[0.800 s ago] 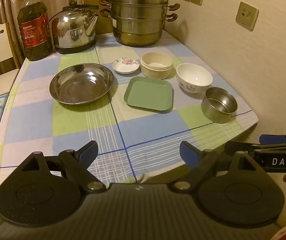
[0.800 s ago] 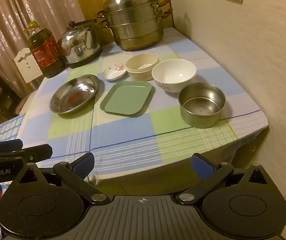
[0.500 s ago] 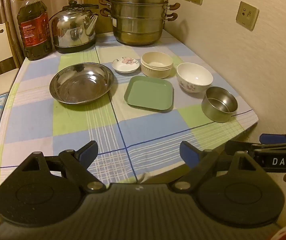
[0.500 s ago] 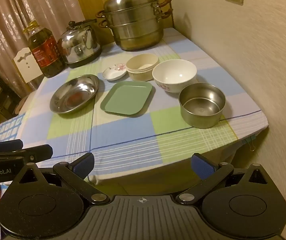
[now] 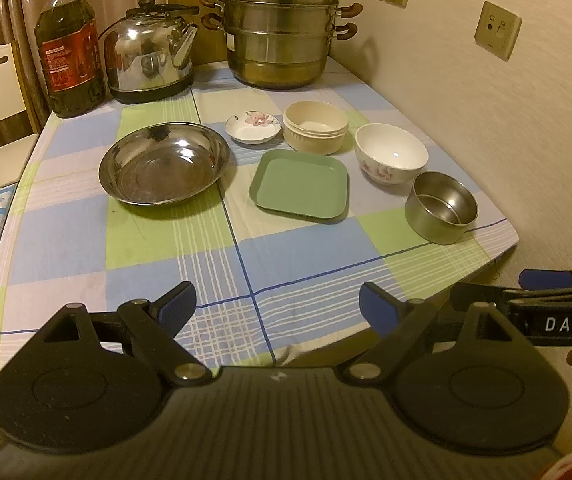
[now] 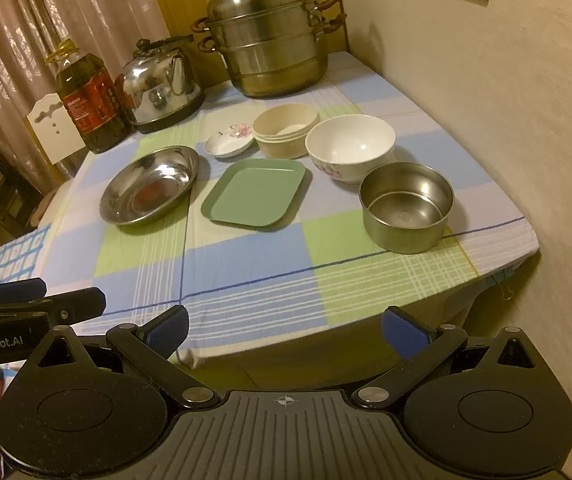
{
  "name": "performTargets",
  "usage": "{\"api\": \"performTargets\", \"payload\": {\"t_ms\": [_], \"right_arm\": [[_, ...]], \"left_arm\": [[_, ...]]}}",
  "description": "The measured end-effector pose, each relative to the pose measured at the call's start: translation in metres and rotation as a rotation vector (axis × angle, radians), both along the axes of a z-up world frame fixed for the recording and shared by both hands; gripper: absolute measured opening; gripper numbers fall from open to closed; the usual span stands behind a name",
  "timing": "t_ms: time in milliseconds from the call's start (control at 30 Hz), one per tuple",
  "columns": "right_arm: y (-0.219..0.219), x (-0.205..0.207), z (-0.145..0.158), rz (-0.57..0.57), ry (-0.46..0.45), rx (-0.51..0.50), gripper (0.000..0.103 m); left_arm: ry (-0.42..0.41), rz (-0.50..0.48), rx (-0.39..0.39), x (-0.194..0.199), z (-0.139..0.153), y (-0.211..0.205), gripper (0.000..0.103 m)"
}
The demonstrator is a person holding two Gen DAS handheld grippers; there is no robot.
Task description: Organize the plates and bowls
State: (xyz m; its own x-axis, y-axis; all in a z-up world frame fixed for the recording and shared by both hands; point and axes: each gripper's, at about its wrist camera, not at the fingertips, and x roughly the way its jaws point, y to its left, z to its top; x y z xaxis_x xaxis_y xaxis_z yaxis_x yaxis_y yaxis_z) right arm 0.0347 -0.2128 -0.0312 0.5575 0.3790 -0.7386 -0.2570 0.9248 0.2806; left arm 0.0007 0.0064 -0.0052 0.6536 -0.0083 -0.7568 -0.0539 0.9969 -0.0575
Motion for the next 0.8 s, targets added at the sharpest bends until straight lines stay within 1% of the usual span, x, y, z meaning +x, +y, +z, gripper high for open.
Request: {"api": "performTargets", "payload": {"t_ms": [800], "right_arm": [[-0.0006,0.0022,-0.0010,-0.001,0.005,-0.001,0.102]], "left_arm": [[0.011,0.002,0.003,0.0034,-0.0032,-0.0015,0.088]]}}
